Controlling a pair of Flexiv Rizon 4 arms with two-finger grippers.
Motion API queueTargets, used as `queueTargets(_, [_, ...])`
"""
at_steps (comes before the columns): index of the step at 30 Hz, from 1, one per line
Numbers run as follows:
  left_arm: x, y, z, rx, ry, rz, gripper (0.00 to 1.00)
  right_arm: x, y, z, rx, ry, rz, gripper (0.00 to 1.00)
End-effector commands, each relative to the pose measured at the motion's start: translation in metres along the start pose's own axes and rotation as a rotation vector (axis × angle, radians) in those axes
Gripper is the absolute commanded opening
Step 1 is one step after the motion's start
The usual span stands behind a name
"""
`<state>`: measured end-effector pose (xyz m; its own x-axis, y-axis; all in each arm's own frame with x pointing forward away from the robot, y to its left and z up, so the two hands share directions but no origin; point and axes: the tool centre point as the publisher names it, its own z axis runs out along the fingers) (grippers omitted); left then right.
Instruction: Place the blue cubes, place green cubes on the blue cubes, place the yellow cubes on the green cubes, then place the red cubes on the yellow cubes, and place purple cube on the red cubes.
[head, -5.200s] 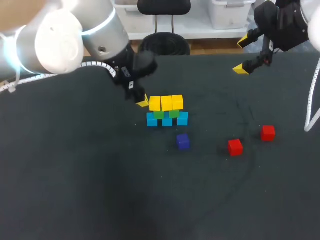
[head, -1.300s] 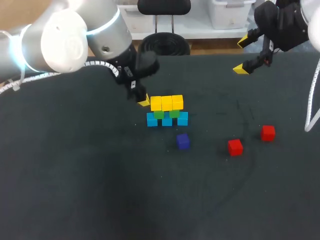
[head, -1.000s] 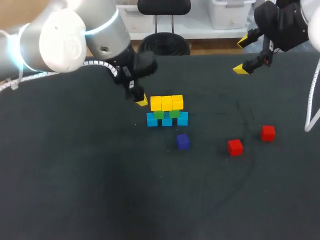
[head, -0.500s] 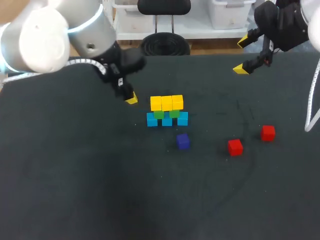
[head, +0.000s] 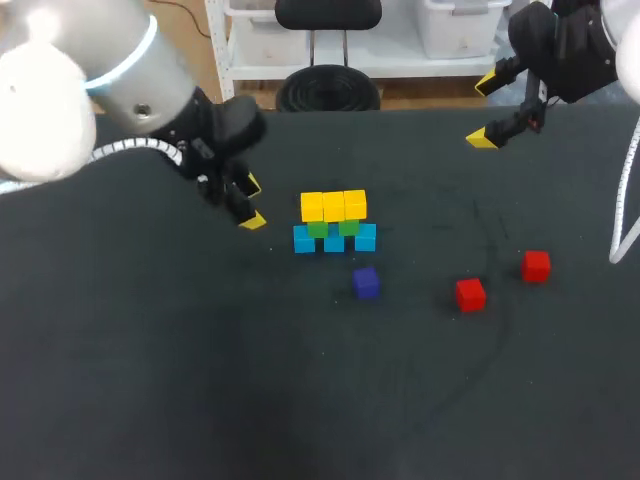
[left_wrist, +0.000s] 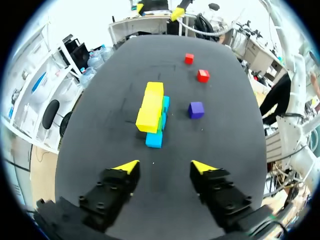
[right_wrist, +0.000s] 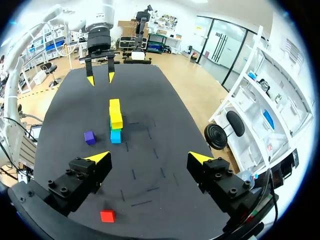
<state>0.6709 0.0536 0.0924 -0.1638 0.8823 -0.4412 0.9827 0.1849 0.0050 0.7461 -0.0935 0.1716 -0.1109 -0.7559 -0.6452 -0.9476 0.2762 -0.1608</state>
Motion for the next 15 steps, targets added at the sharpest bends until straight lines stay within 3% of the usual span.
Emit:
queueTargets(1, [0.006,-0.009,0.0,-0.046,-0.088,-0.041,1.0,0.0,-0.001,0.001,-0.003,-0.002,-0.001,1.0])
queueTargets(9, [0.003,-0.036,-0.002,-0.08,-0.137,-0.12,1.0,0.0,-0.001,0.001,-0.003,-0.002,-0.001,1.0])
queueTargets(15, [0.008,-0.06,-0.003,-0.093,-0.103,-0.124,1.0,0.0,-0.001,0.001,-0.003,-0.002,-0.001,1.0])
